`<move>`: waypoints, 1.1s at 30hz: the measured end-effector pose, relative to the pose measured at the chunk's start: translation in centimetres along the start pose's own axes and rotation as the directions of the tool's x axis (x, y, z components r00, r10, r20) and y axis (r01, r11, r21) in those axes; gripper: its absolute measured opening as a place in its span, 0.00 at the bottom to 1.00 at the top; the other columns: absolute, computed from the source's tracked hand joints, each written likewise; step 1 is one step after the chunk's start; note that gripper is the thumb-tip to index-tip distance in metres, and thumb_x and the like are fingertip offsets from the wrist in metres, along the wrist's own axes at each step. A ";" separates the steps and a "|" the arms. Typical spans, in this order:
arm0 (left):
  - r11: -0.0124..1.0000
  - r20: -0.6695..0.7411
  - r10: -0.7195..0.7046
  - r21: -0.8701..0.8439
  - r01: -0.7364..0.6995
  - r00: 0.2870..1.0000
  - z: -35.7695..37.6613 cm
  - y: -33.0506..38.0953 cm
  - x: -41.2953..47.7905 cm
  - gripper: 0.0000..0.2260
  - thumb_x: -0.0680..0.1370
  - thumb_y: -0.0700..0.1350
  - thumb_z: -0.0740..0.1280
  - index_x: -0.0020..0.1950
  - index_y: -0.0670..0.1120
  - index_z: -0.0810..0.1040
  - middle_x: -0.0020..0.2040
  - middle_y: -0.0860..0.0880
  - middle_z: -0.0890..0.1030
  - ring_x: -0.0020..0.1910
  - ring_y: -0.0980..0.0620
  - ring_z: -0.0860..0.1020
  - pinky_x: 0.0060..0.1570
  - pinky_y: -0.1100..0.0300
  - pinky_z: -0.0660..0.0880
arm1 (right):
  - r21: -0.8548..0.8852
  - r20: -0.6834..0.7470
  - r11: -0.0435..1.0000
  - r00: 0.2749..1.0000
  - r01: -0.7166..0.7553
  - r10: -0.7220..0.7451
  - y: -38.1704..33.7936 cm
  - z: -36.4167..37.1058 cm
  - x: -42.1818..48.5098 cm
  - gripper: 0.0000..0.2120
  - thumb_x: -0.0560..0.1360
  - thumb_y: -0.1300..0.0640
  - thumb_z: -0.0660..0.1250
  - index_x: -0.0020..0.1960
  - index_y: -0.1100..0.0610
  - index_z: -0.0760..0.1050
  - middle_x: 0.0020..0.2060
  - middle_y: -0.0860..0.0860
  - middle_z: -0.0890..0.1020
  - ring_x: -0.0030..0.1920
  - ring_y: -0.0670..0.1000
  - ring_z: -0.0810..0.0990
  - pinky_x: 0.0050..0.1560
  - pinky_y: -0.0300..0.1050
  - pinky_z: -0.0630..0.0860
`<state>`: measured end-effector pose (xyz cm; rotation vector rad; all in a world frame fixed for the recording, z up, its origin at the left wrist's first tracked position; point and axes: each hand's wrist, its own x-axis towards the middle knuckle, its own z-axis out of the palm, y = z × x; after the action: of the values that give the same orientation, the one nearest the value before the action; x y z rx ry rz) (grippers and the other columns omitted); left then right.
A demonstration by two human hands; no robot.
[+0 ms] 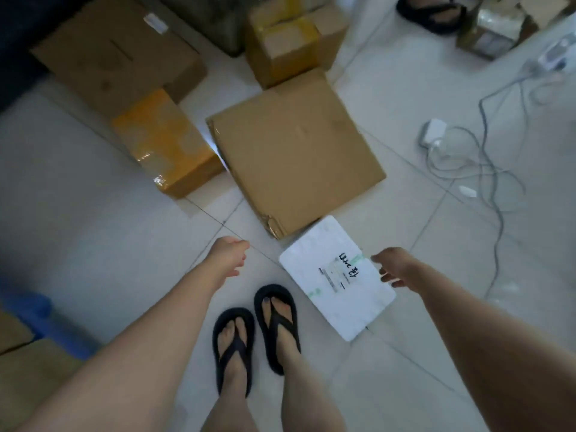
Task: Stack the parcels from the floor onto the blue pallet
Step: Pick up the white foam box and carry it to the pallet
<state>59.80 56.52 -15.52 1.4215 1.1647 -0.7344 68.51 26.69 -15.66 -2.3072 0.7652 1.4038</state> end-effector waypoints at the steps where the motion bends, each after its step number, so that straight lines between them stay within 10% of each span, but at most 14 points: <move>1: 0.998 0.010 0.018 0.057 -0.019 1.000 1.5 -0.2 1.6 0.06 0.78 0.45 0.62 0.42 0.46 0.72 0.43 0.44 0.74 0.37 0.51 0.73 0.39 0.59 0.71 | 0.062 0.001 0.997 0.999 -0.041 0.041 1.6 1.2 1.6 0.14 0.78 0.54 0.60 0.57 0.63 0.72 0.42 0.56 0.75 0.37 0.54 0.77 0.41 0.44 0.71; 5: 0.922 0.103 0.177 0.332 -0.202 0.979 8.3 -2.6 10.7 0.11 0.77 0.42 0.65 0.58 0.43 0.75 0.52 0.44 0.76 0.48 0.48 0.74 0.47 0.58 0.71 | 0.338 -0.032 0.919 0.973 -0.203 0.226 9.7 7.6 9.4 0.23 0.76 0.53 0.65 0.65 0.65 0.68 0.62 0.61 0.75 0.61 0.61 0.75 0.60 0.53 0.72; 8: 0.808 0.225 0.229 0.498 -0.314 0.947 13.3 -4.5 16.7 0.21 0.76 0.42 0.66 0.68 0.42 0.69 0.65 0.42 0.73 0.60 0.44 0.73 0.57 0.56 0.71 | 0.691 0.036 0.633 0.891 -0.349 0.452 14.6 12.2 14.0 0.36 0.70 0.49 0.73 0.71 0.62 0.63 0.69 0.59 0.69 0.68 0.62 0.68 0.64 0.58 0.66; 14: 0.775 0.308 0.138 0.558 -0.296 0.941 17.5 -7.4 20.7 0.18 0.72 0.36 0.70 0.60 0.38 0.75 0.58 0.40 0.78 0.55 0.44 0.77 0.50 0.57 0.73 | 0.888 0.189 0.323 0.901 -0.326 0.391 18.5 17.6 17.9 0.26 0.71 0.51 0.72 0.65 0.58 0.71 0.62 0.54 0.77 0.55 0.56 0.75 0.51 0.49 0.70; 24: 0.911 0.161 0.218 0.319 -0.260 0.962 9.4 -3.8 2.7 0.20 0.75 0.36 0.68 0.66 0.42 0.70 0.60 0.43 0.75 0.51 0.48 0.74 0.49 0.57 0.71 | 0.900 -0.073 0.431 0.955 -0.061 0.289 16.2 8.1 2.7 0.23 0.70 0.59 0.73 0.63 0.62 0.73 0.58 0.58 0.79 0.54 0.59 0.79 0.52 0.53 0.76; 33: 0.971 -0.085 0.224 -0.069 -0.230 0.971 -4.4 -1.1 -11.7 0.18 0.76 0.33 0.64 0.65 0.45 0.73 0.58 0.42 0.78 0.46 0.47 0.77 0.42 0.56 0.76 | 0.759 -0.211 0.607 0.971 0.234 -0.110 6.2 0.4 -10.8 0.16 0.72 0.66 0.69 0.59 0.65 0.77 0.49 0.59 0.80 0.45 0.57 0.79 0.44 0.48 0.76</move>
<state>54.25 57.71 -4.34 1.4976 1.0550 -0.4723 60.52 24.90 -6.33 -1.7049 0.9257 0.5983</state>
